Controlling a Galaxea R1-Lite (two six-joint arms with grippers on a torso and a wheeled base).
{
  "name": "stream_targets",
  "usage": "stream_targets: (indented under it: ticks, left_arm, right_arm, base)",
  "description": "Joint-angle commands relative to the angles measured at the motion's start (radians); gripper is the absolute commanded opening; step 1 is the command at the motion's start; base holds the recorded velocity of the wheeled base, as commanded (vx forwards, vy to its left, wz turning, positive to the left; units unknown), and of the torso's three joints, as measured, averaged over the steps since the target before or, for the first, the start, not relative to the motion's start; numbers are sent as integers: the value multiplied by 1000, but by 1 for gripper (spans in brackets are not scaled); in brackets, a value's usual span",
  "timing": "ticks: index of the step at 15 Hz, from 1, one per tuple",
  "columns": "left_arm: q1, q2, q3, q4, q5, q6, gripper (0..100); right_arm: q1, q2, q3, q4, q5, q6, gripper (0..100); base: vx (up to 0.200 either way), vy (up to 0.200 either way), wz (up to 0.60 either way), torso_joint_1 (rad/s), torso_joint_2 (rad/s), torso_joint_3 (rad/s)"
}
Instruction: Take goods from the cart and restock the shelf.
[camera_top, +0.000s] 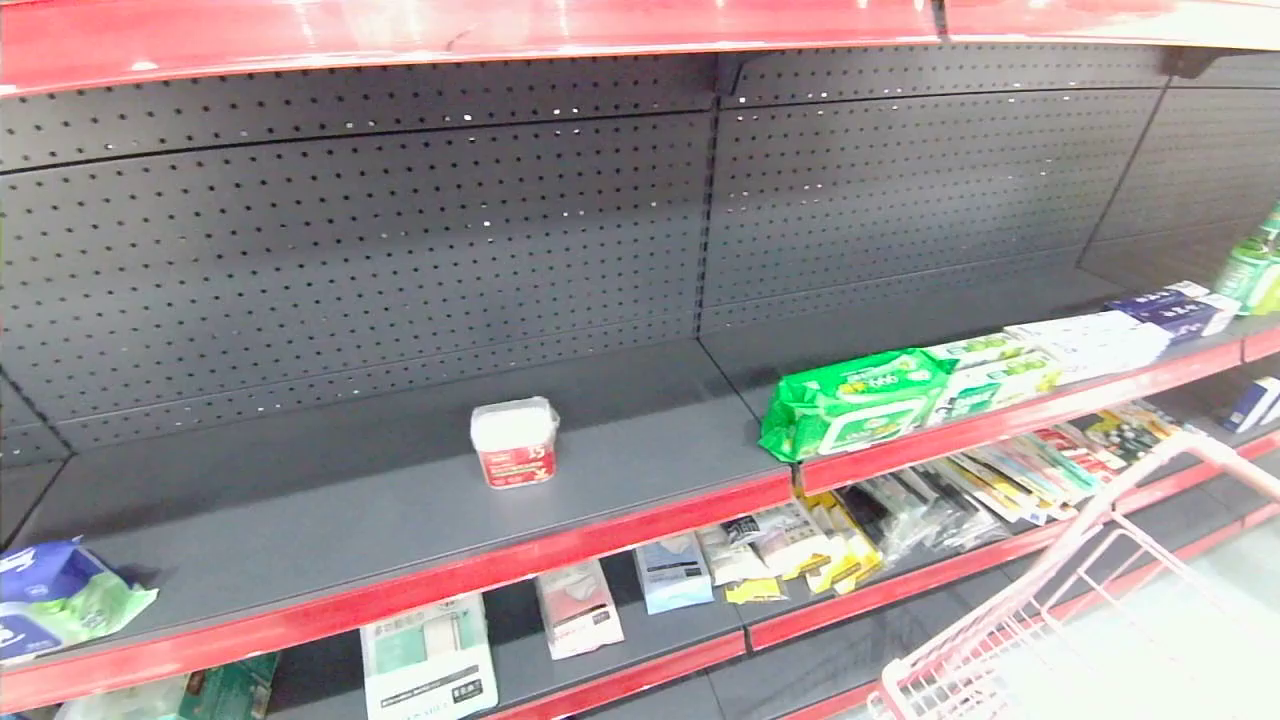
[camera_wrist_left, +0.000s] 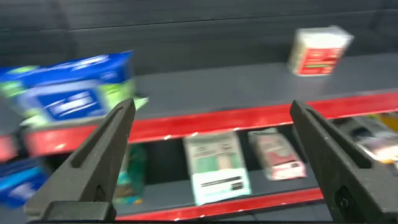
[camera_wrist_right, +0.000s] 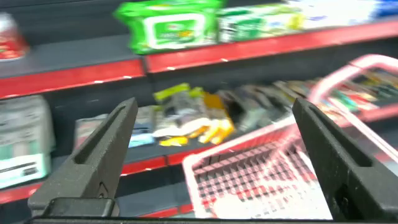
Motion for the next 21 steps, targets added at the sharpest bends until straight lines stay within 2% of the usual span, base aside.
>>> stream_targets:
  ticks: [1,9,13,17,18,19,20,21]
  left_arm:
    - [0,1,0,0,0,0,100]
    - [0,1,0,0,0,0,100]
    - [0,1,0,0,0,0,100]
    - [0,1,0,0,0,-1,100]
    - [0,1,0,0,0,-1,100]
    - [0,1,0,0,-2,0,100]
    - [0,1,0,0,0,-1,100]
    - [0,1,0,0,0,-1,100]
  right_arm:
    - [0,1,0,0,0,-1,100]
    - [0,1,0,0,0,-1,100]
    - [0,1,0,0,2,-2,100]
    - [51,84,-2,2,40,-10,100]
    - [117,188,-110,-5,45,5,100]
    - [134,454,-370,-6,19,104,100]
    - [123,606,-565,9,-17,202,100]
    - [117,715,-680,20,-46,222,100]
  base:
    - [0,0,-600,12,2,2]
    - [0,0,-600,2,2,2]
    - [0,0,0,0,0,0]
    - [0,0,0,0,0,0]
    - [0,0,0,0,0,0]
    - [0,0,0,0,0,0]
    - [0,0,0,0,0,0]
    - [0,0,0,0,0,0]
